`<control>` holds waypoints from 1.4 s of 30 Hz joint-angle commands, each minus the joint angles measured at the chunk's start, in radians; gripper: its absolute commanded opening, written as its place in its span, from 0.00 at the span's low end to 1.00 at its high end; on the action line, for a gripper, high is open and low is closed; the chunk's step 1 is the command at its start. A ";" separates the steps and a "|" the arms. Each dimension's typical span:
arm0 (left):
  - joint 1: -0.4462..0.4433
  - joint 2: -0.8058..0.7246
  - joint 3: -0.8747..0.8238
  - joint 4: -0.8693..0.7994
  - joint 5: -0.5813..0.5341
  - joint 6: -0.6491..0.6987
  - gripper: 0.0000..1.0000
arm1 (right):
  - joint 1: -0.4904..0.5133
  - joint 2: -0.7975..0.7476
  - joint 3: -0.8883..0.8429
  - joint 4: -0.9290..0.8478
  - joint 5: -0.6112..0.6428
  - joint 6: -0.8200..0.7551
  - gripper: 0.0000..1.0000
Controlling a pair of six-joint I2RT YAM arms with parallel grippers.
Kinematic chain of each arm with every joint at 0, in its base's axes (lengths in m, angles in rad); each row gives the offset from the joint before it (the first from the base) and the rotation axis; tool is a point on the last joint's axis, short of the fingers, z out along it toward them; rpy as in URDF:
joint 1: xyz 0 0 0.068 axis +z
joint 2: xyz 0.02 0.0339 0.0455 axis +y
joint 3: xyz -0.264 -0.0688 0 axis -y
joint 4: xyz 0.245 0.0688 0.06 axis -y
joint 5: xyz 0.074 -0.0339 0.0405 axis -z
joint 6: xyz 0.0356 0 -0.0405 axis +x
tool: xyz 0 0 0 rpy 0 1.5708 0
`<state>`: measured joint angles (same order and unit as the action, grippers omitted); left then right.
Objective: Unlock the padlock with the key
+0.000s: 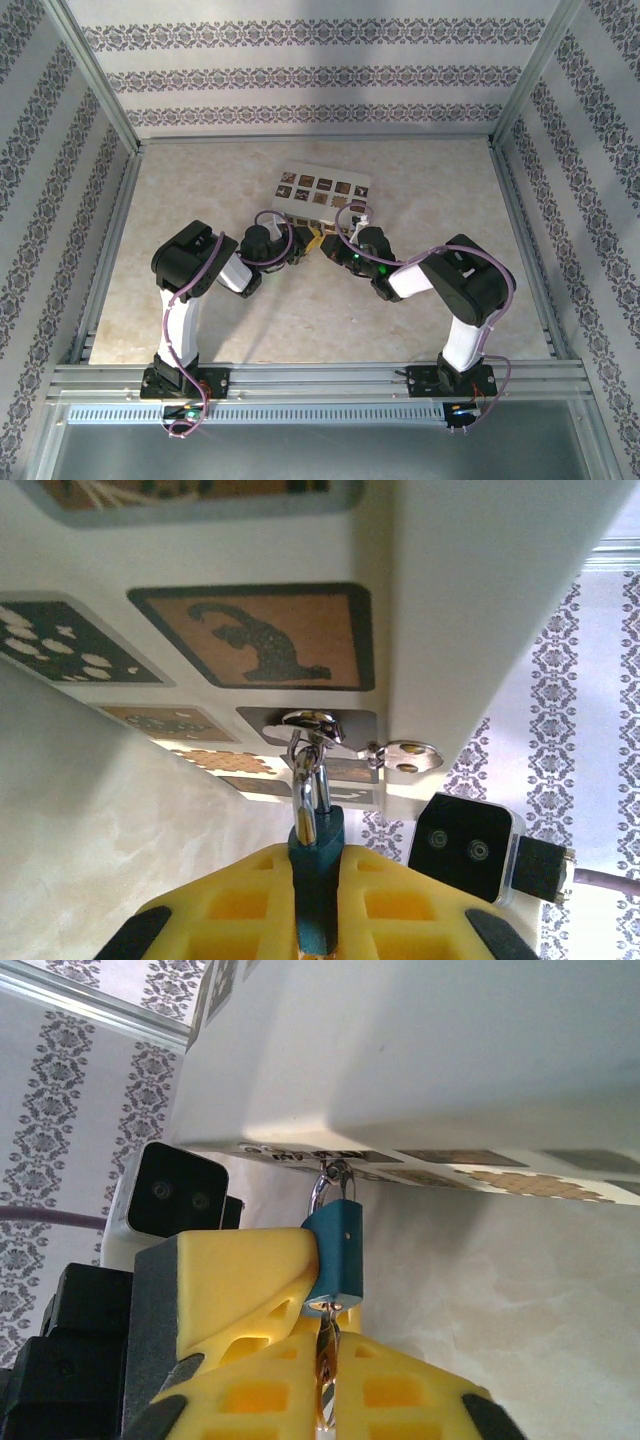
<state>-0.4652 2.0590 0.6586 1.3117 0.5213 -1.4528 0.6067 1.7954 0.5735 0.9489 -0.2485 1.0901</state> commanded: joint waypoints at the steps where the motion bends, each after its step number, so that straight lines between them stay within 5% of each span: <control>1: -0.009 -0.039 -0.011 0.027 -0.041 0.011 0.11 | 0.010 -0.073 -0.014 0.083 0.001 0.005 0.17; 10: -0.024 -0.160 -0.029 -0.095 -0.081 0.028 0.09 | -0.015 -0.304 -0.119 -0.087 0.051 -0.185 0.32; 18: -0.053 -0.237 -0.007 -0.237 -0.111 -0.001 0.09 | 0.080 -0.727 -0.011 -0.689 0.256 -0.907 0.44; 23: -0.058 -0.300 0.005 -0.370 -0.125 -0.009 0.06 | 0.096 -0.852 -0.006 -0.781 0.308 -1.225 0.55; 34: -0.068 -0.343 0.004 -0.417 -0.155 -0.061 0.03 | 0.174 -0.848 0.034 -0.882 0.337 -1.920 0.84; 37: -0.075 -0.333 0.010 -0.403 -0.158 -0.076 0.02 | 0.198 -0.805 0.048 -0.898 0.386 -2.042 0.98; 42: -0.081 -0.306 0.009 -0.344 -0.161 -0.127 0.01 | 0.200 -0.736 0.064 -0.864 0.380 -2.071 0.98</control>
<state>-0.5304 1.7424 0.6353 0.8562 0.3676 -1.5364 0.7967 1.0363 0.6064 0.0780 0.1101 -0.8860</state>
